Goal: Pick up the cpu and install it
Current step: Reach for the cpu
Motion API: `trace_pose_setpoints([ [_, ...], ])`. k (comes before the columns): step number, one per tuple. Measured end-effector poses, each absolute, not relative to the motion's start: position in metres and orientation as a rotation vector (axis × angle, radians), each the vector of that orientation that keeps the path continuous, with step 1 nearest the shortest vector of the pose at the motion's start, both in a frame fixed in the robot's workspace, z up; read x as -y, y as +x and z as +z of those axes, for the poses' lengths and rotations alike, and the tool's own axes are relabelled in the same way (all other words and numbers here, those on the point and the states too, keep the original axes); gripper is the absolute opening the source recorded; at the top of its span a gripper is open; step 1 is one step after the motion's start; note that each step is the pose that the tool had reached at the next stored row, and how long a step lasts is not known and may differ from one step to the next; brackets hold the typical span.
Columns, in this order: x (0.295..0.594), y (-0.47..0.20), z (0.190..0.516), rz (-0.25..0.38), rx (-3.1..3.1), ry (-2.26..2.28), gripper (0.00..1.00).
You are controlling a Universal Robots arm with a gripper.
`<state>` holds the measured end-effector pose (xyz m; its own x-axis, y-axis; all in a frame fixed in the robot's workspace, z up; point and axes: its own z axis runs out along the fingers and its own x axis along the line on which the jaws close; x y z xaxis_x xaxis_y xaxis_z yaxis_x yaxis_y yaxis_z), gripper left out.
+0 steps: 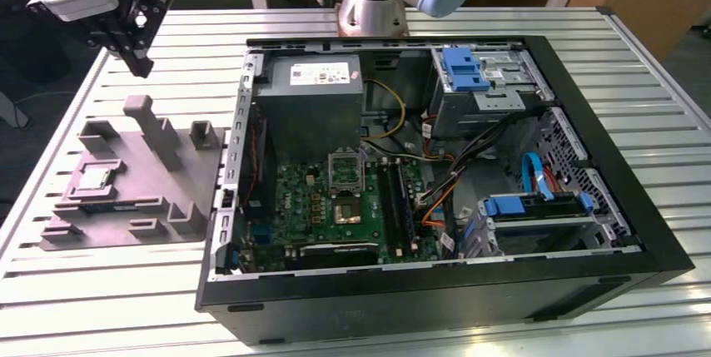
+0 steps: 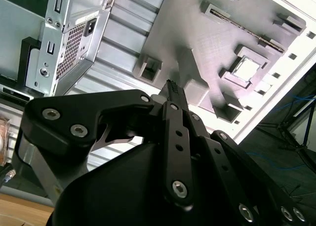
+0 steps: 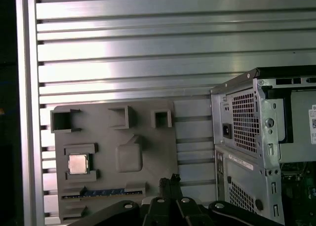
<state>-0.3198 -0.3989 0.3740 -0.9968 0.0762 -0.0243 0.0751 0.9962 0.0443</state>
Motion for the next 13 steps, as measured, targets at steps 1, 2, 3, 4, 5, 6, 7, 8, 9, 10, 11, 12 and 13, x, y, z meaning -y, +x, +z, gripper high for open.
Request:
trace_pose_setpoints([
  [1,0.3989,-0.3200,0.3740,0.067,-3.113,0.118,0.11],
  [2,0.3989,-0.3203,0.3740,0.068,-3.113,0.118,0.11],
  [3,0.3989,-0.3206,0.3740,0.067,-3.113,0.118,0.11],
  [4,0.3990,-0.3210,0.3740,0.067,-3.113,0.118,0.11],
  [5,0.3990,-0.3214,0.3740,0.067,-3.113,0.118,0.11],
  [6,0.3989,-0.3219,0.3740,0.068,-3.113,0.118,0.11],
  [7,0.3989,-0.3224,0.3740,0.067,-3.113,0.118,0.11],
  [8,0.3989,-0.3228,0.3740,0.068,-3.113,0.118,0.11],
  [9,0.3989,-0.3233,0.3740,0.068,-3.113,0.118,0.11],
  [10,0.3990,-0.3238,0.3740,0.067,-3.113,0.118,0.11],
  [11,0.3989,-0.3243,0.3740,0.067,-3.113,0.118,0.11],
  [12,0.3990,-0.3248,0.3740,0.067,-3.113,0.118,0.11],
  [13,0.3990,-0.3253,0.3740,0.067,-3.113,0.118,0.11],
])
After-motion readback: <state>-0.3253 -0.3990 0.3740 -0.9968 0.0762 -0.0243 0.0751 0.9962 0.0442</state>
